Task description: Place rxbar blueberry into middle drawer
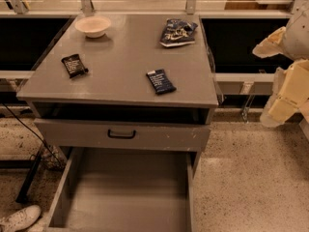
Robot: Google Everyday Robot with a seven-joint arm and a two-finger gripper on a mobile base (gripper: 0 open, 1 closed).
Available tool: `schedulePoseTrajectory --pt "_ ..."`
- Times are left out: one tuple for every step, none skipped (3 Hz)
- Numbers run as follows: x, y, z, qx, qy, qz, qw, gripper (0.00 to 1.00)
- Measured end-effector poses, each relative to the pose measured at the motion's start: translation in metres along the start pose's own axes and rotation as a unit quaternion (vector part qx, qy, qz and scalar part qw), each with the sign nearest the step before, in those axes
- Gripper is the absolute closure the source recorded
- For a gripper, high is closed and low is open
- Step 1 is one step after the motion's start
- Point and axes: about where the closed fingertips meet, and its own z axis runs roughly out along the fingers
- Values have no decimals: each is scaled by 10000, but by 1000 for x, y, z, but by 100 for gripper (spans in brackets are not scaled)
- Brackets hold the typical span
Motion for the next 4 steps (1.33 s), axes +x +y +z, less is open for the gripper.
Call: schedulePoseTrajectory --pt "0 0 0 1 2 0 10000 0" --pt "-2 -2 7 368 624 34 9974 0" --pt "-3 -1 9 659 1096 33 9918 0" --pt "-4 -5 8 714 1076 22 9916 0"
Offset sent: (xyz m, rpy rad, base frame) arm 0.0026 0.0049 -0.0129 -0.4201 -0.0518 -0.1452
